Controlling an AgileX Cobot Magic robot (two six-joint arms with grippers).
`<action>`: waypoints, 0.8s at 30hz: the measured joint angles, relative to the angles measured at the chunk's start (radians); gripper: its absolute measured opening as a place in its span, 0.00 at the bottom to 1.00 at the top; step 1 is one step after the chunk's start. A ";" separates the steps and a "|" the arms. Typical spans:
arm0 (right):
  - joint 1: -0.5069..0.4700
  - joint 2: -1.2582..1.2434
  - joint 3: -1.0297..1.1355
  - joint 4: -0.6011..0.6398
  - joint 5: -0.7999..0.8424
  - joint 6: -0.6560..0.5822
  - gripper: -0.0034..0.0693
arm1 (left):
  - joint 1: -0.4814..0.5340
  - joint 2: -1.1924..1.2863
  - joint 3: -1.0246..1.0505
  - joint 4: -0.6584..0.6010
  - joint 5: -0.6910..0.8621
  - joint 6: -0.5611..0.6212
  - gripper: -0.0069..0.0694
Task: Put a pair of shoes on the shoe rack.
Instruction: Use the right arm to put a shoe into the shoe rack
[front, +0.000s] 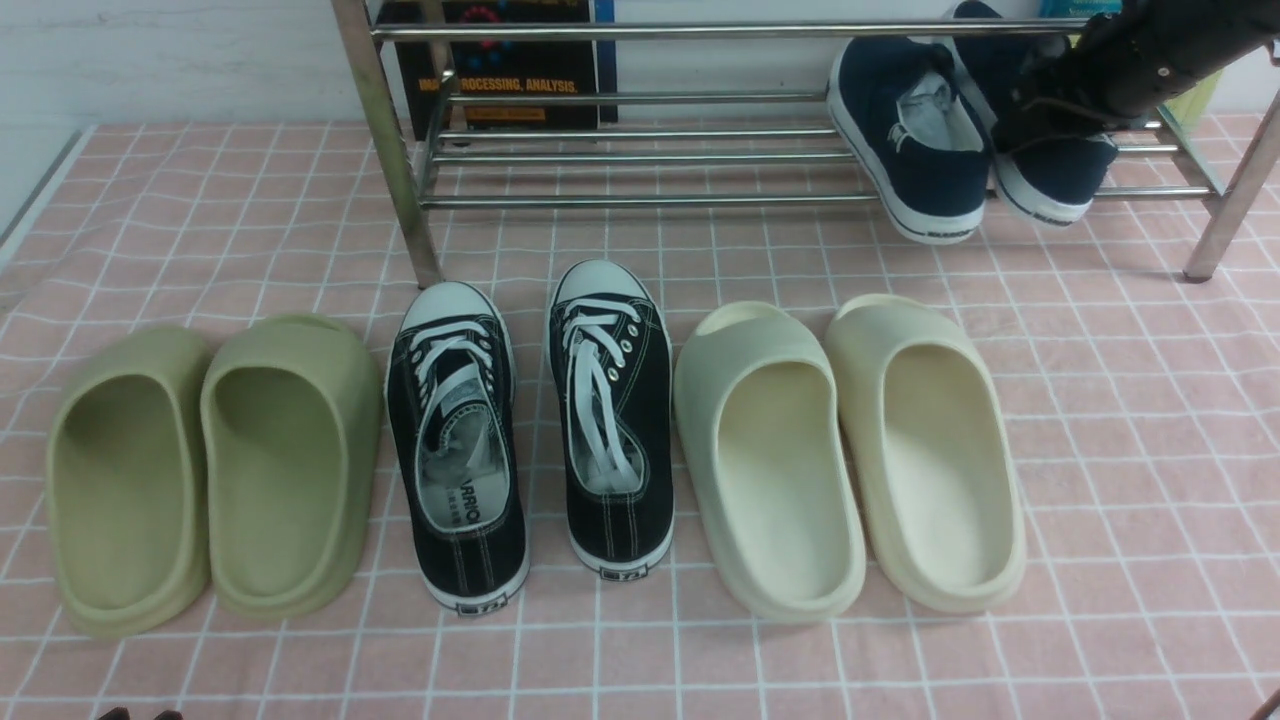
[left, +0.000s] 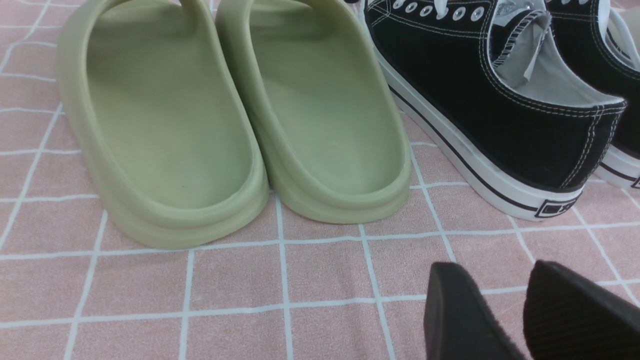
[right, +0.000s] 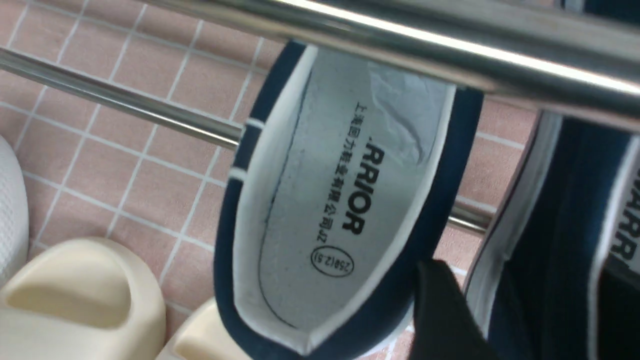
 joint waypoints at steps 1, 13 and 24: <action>0.000 0.000 -0.001 -0.008 0.005 0.005 0.49 | 0.000 0.000 0.000 0.000 0.000 0.000 0.40; 0.010 0.002 -0.006 -0.096 0.017 0.014 0.38 | 0.000 0.000 0.000 0.000 0.000 0.000 0.40; 0.011 0.004 -0.006 -0.105 0.006 -0.015 0.08 | 0.000 0.000 0.000 0.000 0.000 0.000 0.40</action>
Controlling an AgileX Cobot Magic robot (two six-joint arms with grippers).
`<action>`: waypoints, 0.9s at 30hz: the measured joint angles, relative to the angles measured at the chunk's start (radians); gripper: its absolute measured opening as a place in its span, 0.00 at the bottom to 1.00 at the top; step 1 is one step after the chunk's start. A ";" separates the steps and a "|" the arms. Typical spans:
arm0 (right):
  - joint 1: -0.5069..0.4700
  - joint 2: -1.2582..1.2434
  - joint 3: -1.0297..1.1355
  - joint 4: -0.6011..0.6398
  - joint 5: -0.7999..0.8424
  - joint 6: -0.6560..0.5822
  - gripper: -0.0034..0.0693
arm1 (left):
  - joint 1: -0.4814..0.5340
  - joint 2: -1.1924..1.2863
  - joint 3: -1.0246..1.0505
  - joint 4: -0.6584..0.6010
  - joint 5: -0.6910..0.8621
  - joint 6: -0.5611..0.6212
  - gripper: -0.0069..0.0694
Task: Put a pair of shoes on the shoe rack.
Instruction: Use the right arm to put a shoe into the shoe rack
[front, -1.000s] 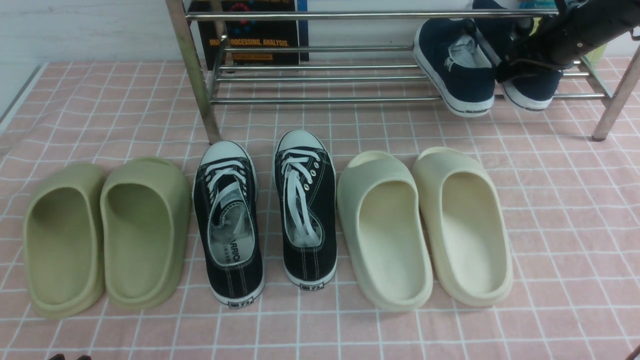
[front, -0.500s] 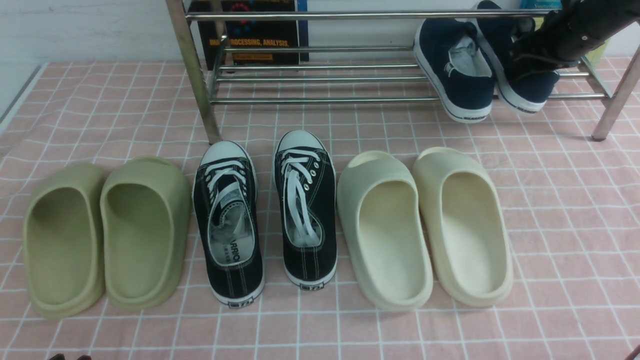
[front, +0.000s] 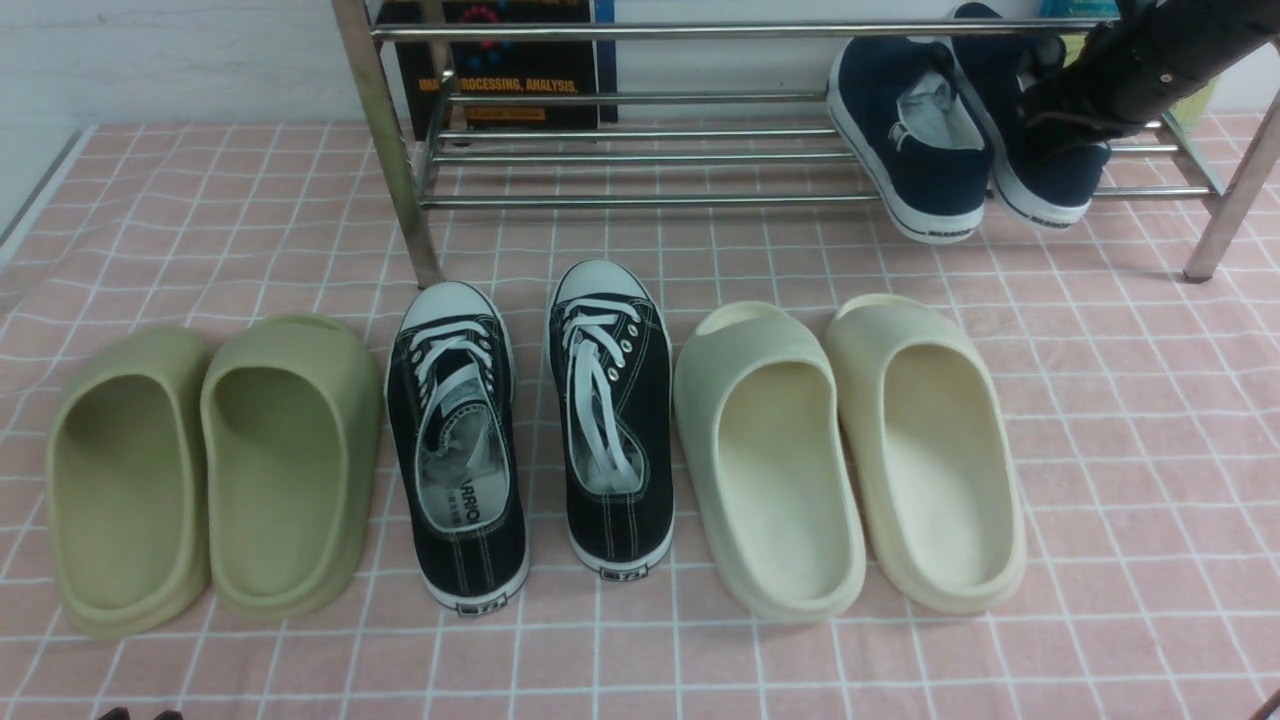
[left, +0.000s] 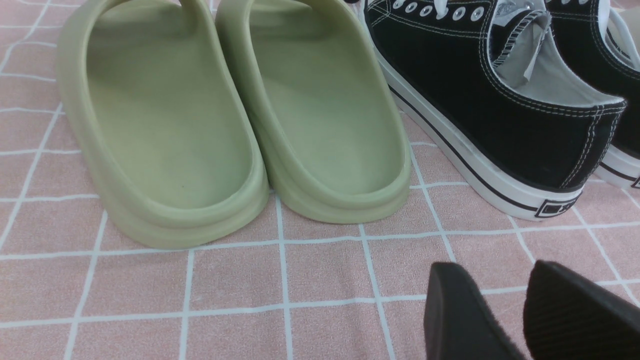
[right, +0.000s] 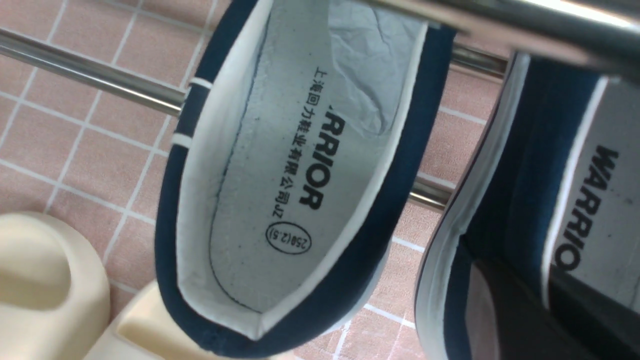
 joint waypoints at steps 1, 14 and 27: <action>0.000 0.000 0.000 0.000 0.000 -0.022 0.08 | 0.000 0.000 0.000 0.000 0.000 0.000 0.40; 0.002 -0.001 0.000 -0.023 -0.009 -0.071 0.12 | 0.000 0.000 0.000 0.000 0.000 0.000 0.40; 0.002 -0.003 0.000 -0.035 -0.040 -0.072 0.46 | 0.000 0.000 0.000 0.000 0.000 0.000 0.40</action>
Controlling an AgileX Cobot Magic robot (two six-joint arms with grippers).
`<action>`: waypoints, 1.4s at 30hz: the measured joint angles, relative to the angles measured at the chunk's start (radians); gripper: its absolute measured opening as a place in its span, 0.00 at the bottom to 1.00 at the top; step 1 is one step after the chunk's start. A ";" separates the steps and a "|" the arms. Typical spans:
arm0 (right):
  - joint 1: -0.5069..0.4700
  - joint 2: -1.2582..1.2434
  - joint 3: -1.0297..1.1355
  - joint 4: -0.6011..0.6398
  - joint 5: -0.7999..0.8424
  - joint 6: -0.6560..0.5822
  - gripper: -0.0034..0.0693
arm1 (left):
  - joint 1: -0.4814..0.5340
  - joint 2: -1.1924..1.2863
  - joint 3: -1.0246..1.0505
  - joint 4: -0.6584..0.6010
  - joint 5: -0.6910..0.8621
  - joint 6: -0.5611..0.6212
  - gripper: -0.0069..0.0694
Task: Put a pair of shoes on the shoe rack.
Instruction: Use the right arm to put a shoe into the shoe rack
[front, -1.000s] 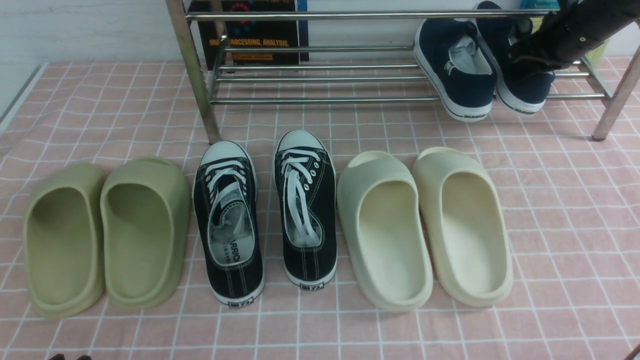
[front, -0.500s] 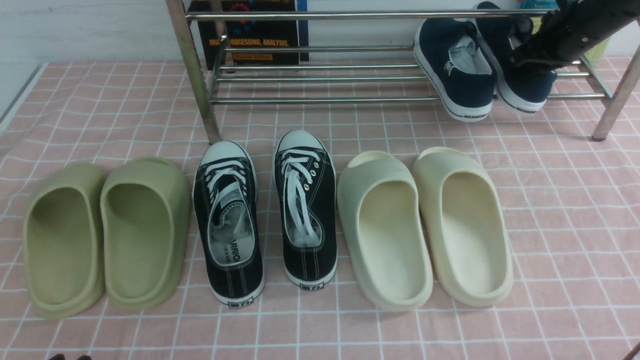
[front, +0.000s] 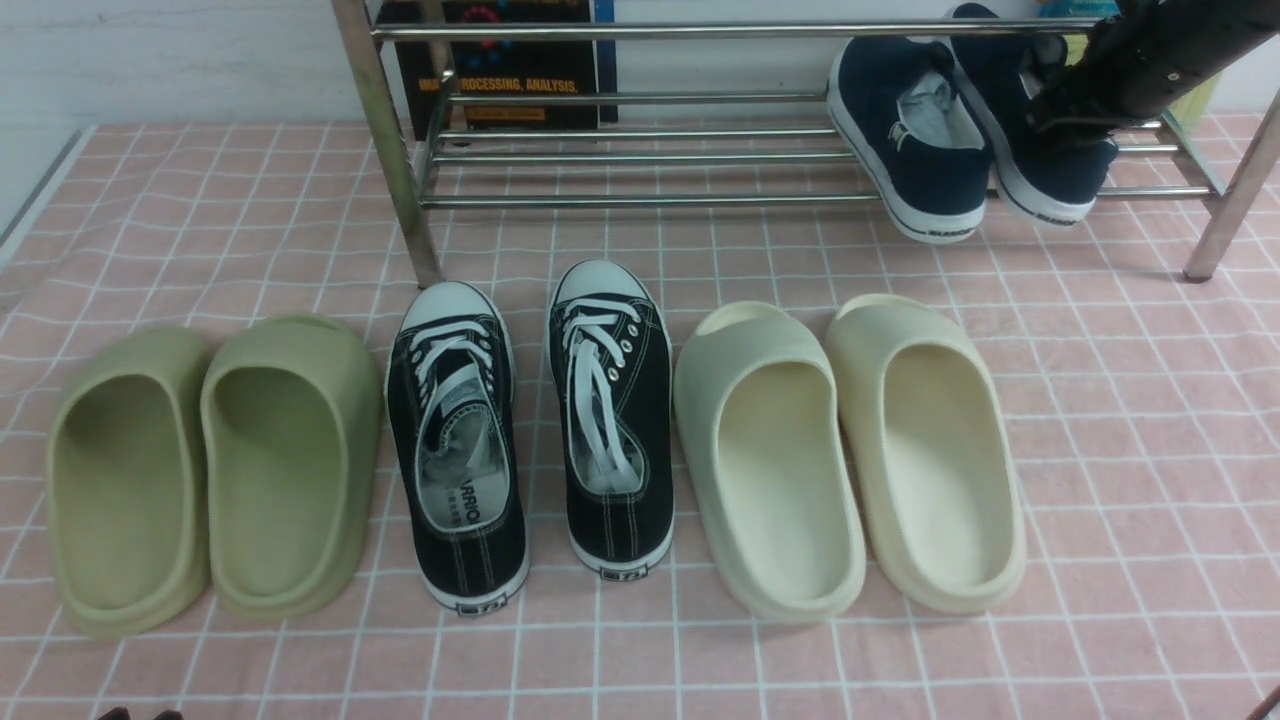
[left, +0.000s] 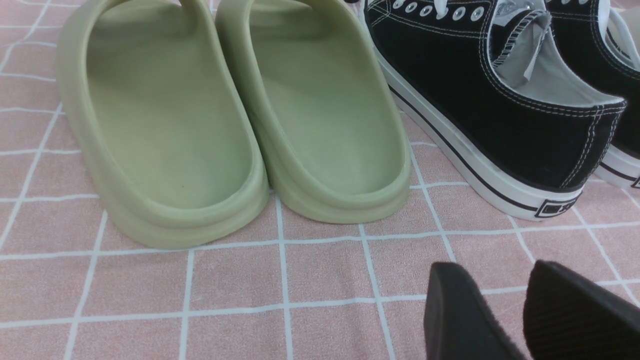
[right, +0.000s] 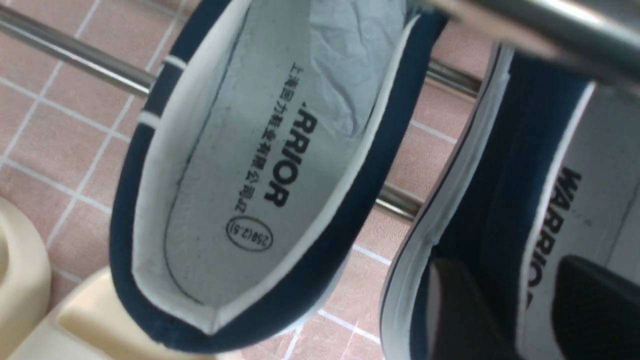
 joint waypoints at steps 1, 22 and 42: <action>-0.001 0.000 0.000 0.014 -0.004 0.000 0.50 | 0.000 0.000 0.000 0.000 0.000 0.000 0.40; -0.002 -0.021 -0.003 -0.013 0.009 0.000 0.07 | 0.000 0.000 0.000 0.000 0.000 0.000 0.40; -0.003 0.004 -0.003 0.049 0.028 0.022 0.17 | 0.000 0.000 0.000 0.000 0.000 0.000 0.40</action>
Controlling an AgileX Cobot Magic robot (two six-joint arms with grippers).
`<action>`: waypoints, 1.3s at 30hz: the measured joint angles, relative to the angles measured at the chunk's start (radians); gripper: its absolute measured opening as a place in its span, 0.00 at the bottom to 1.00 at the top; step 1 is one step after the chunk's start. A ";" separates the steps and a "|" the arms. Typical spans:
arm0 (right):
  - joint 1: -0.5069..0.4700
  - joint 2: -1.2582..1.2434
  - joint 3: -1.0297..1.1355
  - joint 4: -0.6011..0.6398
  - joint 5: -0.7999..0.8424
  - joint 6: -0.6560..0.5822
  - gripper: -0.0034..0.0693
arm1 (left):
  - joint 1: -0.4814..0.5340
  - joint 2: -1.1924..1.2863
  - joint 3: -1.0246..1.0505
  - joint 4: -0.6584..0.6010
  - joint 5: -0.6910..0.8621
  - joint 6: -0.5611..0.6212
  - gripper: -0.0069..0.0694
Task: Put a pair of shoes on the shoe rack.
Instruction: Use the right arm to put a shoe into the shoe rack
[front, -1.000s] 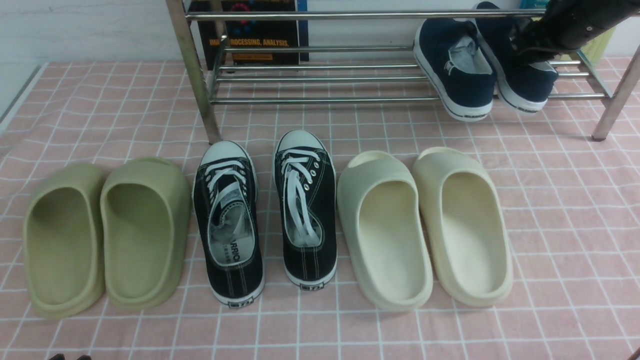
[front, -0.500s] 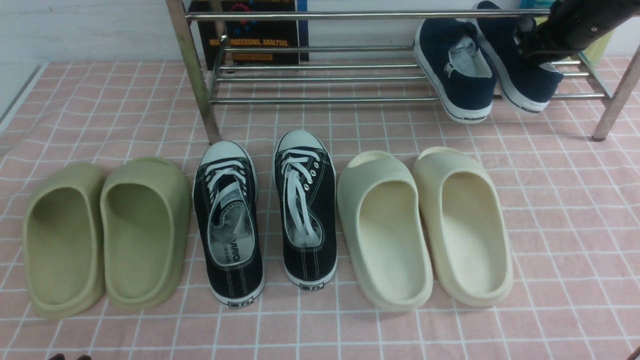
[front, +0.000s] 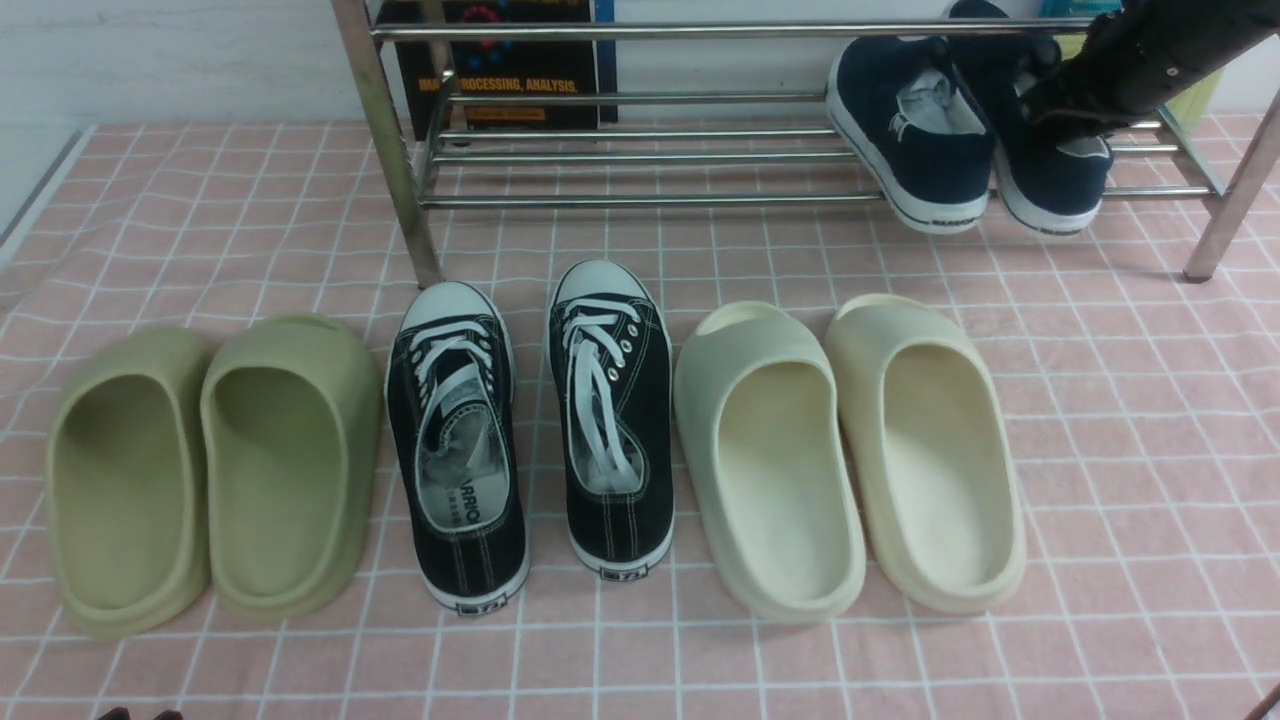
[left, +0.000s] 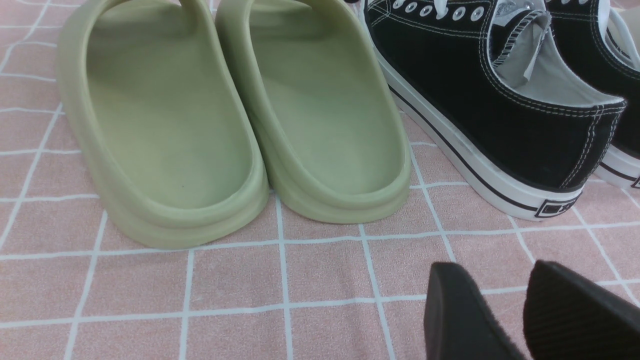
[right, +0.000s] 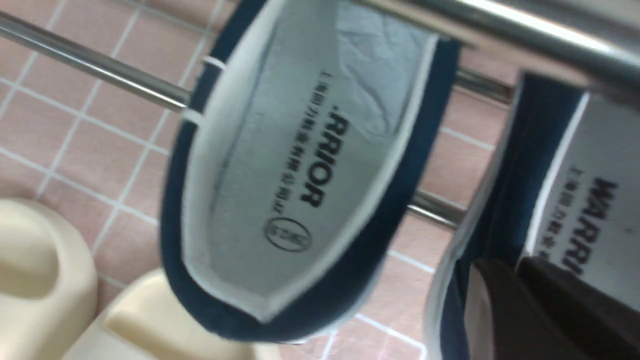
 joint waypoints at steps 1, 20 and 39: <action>0.000 0.005 0.000 0.005 -0.005 0.001 0.23 | 0.000 0.000 0.000 0.000 0.000 0.000 0.40; 0.001 0.035 0.000 0.017 -0.057 0.053 0.09 | 0.000 0.000 0.000 0.000 0.000 0.000 0.40; 0.001 -0.224 0.217 -0.086 -0.102 0.087 0.71 | 0.000 0.000 0.000 0.000 0.000 0.000 0.40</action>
